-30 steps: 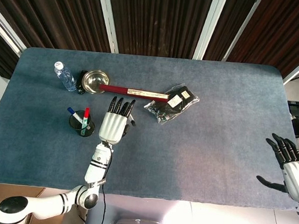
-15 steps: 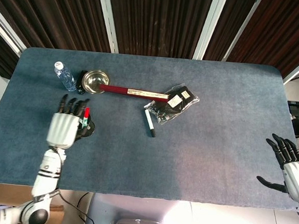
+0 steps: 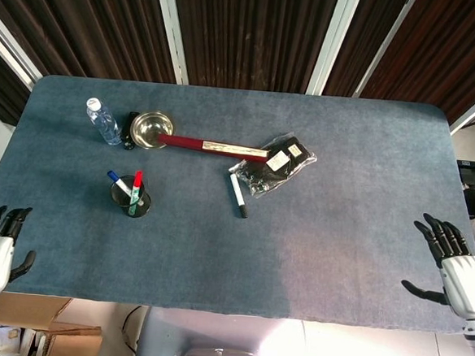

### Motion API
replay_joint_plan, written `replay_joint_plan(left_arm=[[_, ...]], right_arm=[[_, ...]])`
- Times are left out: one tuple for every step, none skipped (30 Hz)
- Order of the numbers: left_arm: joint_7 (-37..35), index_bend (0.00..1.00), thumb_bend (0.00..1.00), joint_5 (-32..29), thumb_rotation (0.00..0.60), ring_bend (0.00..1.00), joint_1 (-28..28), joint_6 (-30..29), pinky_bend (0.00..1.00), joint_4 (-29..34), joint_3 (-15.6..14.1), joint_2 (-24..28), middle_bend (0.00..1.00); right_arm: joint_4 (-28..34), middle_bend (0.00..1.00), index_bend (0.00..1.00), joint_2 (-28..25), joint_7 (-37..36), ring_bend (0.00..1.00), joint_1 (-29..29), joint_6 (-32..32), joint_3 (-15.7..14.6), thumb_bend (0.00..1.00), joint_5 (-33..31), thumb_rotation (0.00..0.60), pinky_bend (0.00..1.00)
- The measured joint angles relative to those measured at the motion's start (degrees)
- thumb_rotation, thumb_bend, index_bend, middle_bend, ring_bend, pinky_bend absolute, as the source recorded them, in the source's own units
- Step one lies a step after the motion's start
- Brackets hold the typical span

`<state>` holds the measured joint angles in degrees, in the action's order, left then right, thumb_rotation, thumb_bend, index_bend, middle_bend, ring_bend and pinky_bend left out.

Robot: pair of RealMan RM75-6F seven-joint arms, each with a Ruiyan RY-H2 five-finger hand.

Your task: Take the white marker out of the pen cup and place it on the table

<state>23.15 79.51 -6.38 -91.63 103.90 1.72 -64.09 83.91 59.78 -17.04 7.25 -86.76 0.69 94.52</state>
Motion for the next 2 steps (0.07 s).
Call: replay_joint_plan(left_arm=[[-0.79, 0.14, 0.30, 0.62, 0.600, 0.09, 0.82, -1.45, 0.01, -0.71, -0.27, -0.39, 0.16], [-1.74, 0.14, 0.30, 1.46, 0.600, 0.09, 1.80, -3.38, 0.01, -1.91, -0.58, -1.06, 0.16]], right_arm=[[-0.01, 0.02, 0.00, 0.01, 0.07, 0.00, 0.05, 0.01, 0.00, 0.15, 0.08, 0.600, 0.00], [-0.01, 0.02, 0.00, 0.02, 0.18, 0.00, 0.12, 0.04, -0.03, 0.15, 0.21, 0.600, 0.00]])
